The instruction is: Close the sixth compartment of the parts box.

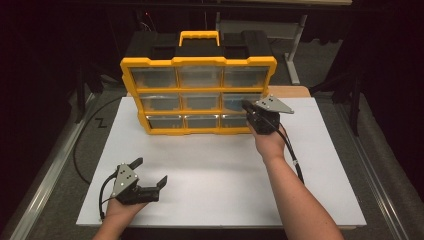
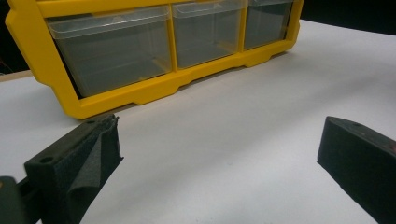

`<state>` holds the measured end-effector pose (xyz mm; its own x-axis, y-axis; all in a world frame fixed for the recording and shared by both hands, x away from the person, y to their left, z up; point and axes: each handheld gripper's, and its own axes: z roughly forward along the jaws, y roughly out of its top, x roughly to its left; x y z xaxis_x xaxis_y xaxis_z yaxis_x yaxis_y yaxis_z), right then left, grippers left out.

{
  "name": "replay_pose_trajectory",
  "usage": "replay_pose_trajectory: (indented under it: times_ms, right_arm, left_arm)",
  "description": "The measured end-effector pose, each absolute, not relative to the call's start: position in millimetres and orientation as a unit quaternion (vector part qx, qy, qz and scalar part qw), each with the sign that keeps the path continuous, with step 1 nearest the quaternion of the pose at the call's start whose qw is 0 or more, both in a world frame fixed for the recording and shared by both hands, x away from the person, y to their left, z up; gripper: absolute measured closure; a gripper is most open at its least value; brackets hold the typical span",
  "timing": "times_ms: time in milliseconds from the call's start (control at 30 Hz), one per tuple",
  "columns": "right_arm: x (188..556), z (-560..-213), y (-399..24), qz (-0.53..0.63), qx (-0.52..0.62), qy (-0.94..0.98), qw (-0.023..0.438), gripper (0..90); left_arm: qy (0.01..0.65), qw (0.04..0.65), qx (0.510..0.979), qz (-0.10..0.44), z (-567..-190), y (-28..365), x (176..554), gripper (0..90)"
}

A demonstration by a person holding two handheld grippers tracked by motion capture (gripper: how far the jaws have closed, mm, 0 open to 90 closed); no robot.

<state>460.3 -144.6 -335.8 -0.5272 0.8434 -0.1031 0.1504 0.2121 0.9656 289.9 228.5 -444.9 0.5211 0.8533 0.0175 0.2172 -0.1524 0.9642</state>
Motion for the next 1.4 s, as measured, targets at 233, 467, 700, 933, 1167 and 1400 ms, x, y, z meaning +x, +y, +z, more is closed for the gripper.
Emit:
replay_pose_trajectory:
  times_ms: [233,467,700,933,1167,1400]
  right_arm:
    - [469.9,-334.0,-143.0,0.511,0.360,0.703,0.338,90.0]
    - [470.8,-333.4,-139.8,0.506,0.355,0.708,0.342,90.0]
    - [459.0,-333.9,-141.8,0.509,0.343,0.726,0.311,72.9]
    - [445.5,-332.9,-148.3,0.514,0.341,0.736,0.277,52.8]
    - [433.2,-333.3,-159.1,0.526,0.336,0.734,0.267,28.4]
    - [426.5,-334.8,-166.1,0.517,0.342,0.740,0.261,0.8]
  left_arm:
    - [0.384,0.525,0.697,0.303,-445.2,228.8,289.2,0.3]
    - [0.381,0.525,0.698,0.303,-445.1,228.4,289.0,0.3]
    - [0.376,0.522,0.703,0.302,-445.5,226.8,290.1,0.3]
    - [0.376,0.522,0.703,0.304,-444.9,226.1,289.8,0.3]
    - [0.377,0.520,0.703,0.305,-445.3,226.1,289.9,0.3]
    - [0.380,0.520,0.701,0.305,-445.2,227.0,289.9,0.3]
